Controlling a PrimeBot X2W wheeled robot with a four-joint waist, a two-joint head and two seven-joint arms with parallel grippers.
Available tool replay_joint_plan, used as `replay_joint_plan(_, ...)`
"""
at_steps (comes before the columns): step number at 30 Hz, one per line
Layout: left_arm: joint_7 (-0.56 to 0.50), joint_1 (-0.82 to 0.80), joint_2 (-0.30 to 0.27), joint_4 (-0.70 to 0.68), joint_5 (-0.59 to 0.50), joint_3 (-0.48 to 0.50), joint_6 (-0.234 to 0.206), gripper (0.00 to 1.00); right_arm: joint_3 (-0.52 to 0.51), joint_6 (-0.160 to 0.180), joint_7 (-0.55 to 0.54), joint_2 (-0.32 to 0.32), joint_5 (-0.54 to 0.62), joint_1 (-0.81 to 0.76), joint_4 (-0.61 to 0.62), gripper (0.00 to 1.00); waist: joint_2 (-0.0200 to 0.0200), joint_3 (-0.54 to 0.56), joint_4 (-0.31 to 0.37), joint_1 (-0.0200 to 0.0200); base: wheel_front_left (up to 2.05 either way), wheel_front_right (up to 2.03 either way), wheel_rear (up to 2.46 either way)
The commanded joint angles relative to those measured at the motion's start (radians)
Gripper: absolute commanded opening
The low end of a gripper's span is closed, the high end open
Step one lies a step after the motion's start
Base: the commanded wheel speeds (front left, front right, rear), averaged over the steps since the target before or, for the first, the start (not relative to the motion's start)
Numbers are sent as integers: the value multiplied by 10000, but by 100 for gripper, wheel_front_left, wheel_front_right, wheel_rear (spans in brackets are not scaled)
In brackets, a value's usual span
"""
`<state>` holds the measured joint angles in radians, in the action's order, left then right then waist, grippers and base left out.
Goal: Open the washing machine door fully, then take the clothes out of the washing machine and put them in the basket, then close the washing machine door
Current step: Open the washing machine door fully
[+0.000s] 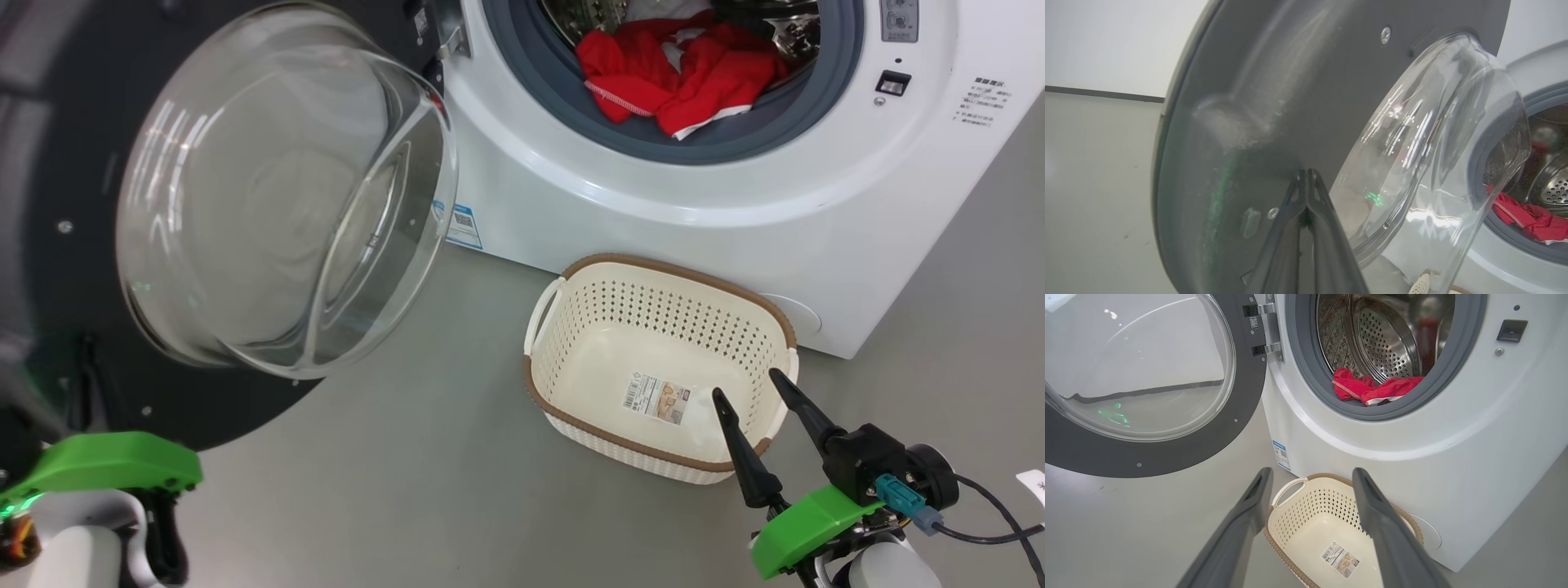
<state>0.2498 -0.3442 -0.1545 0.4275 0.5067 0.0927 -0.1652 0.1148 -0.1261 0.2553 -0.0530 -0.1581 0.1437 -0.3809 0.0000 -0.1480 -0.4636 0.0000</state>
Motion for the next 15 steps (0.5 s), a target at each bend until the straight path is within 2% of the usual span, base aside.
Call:
replay_joint_plan(1,115,-472,-571,-59,3,660,50,0,238,-46,65,28,155,261,217,100,0,-65,46,0,0,0,0)
replay_joint_plan(9,118,-746,-562,203,-206,1529,124,0,228,-46,65,28,309,270,243,100,0,-191,162,0,0,0,0)
replay_joint_plan(15,119,-1024,-553,561,-541,2159,402,0,213,-46,65,28,370,337,237,100,0,-403,247,0,0,0,0)
